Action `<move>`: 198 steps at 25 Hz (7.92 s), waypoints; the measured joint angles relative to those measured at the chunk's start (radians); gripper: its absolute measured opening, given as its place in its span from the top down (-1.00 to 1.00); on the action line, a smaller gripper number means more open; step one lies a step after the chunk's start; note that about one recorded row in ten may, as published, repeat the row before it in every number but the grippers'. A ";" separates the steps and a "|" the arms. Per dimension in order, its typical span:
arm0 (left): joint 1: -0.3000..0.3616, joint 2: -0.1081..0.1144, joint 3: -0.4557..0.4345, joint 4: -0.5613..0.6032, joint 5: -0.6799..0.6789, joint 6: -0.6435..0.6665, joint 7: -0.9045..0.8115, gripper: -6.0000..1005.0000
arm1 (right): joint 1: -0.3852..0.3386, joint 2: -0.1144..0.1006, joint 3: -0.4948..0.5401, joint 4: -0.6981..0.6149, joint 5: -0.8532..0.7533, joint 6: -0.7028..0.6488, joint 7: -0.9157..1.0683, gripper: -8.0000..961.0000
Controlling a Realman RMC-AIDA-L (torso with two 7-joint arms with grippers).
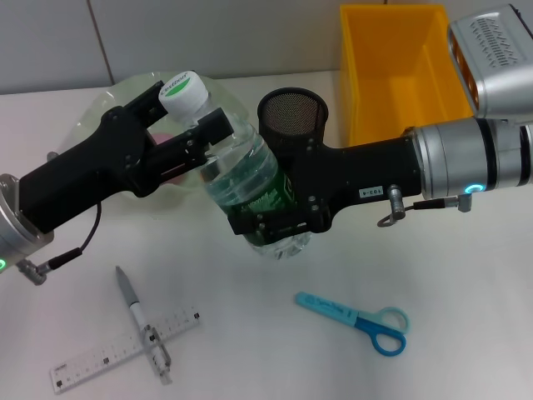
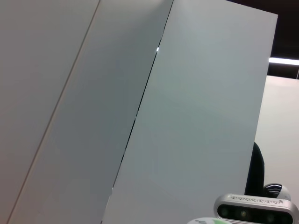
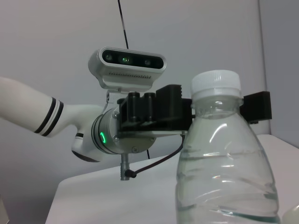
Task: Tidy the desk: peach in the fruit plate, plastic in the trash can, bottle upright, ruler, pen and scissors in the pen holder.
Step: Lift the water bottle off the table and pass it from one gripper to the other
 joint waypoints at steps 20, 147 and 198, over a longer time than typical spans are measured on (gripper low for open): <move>0.000 0.000 -0.007 -0.019 -0.001 0.001 0.014 -0.45 | 0.003 0.000 0.000 0.000 -0.004 0.000 0.000 -0.60; 0.015 0.002 0.011 -0.043 -0.033 0.014 0.022 -0.47 | 0.003 0.000 0.000 -0.002 0.003 -0.013 0.008 -0.60; 0.017 0.002 0.003 -0.043 -0.037 0.026 0.012 0.11 | 0.005 0.002 -0.023 -0.003 0.015 -0.005 0.019 -0.60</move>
